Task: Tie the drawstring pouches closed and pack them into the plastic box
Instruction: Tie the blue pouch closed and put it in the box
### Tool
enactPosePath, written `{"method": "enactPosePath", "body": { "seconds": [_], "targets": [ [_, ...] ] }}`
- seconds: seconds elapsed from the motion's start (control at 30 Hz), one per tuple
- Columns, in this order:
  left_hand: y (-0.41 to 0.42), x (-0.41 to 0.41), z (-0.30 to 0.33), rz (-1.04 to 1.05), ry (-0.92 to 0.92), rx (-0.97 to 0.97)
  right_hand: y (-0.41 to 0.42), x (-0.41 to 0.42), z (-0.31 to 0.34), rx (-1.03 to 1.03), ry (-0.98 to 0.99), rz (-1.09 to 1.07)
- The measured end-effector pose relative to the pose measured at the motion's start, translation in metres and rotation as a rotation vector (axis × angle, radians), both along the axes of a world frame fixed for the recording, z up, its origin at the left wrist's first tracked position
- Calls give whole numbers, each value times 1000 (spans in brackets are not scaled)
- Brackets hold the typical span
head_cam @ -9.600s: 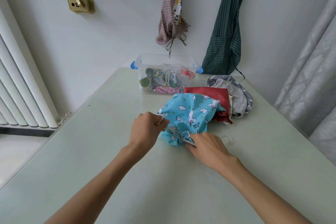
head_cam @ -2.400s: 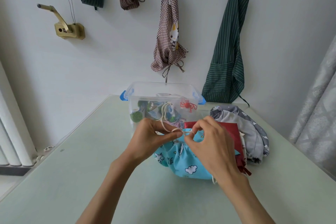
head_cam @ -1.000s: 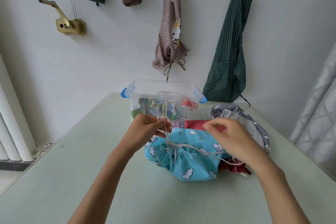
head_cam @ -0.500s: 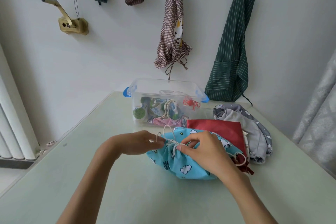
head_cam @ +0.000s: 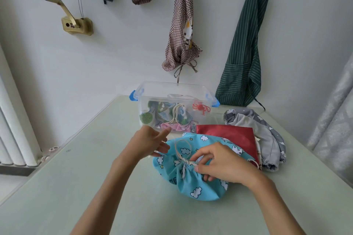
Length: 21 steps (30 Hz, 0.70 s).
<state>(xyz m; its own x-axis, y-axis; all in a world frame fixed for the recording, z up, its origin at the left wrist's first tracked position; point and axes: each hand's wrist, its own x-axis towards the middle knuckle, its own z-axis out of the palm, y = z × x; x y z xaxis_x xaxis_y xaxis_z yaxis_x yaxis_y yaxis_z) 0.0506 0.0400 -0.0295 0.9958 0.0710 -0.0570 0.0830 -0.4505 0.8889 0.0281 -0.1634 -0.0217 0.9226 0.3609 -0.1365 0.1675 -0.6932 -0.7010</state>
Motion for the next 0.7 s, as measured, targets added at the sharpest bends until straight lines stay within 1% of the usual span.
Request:
{"method": "enactPosePath", "body": {
  "seconds": [0.1, 0.13, 0.27, 0.33, 0.47, 0.5, 0.57, 0.6, 0.63, 0.67, 0.7],
  "targets": [
    [2, -1, 6, 42, -34, 332, 1, 0, -1, 1, -10, -25],
    [0, -2, 7, 40, -45, 413, 3, 0, -1, 3, -25, -32],
    [-22, -6, 1, -8, -39, 641, 7, -1, -2, 1, -73, -23],
    [-27, -4, -6, -15, -52, 683, 8, -1, -3, -52, -78, 8],
    [-27, -3, -6, -54, 13, 572, 5, 0, -5, -162, -111, 33],
    [-26, -3, -4, -34, 10, 533, 4, 2, -7, -189, -151, 10],
    [-23, -3, -1, 15, -77, 442, 3, 4, -10, -245, -262, -53],
    [-21, -3, 0, 21, -135, 366, 3, 4, -11, -253, -316, -84],
    [-20, -2, 0, 15, -175, 250, 2, 5, -11, -243, -361, -113],
    [-21, -2, 1, 0, -182, 90, 2, 6, -11, -221, -398, -138],
    [-23, -3, 2, -15, -152, -94, 1, 7, -10, -189, -440, -160]
  ]
}}
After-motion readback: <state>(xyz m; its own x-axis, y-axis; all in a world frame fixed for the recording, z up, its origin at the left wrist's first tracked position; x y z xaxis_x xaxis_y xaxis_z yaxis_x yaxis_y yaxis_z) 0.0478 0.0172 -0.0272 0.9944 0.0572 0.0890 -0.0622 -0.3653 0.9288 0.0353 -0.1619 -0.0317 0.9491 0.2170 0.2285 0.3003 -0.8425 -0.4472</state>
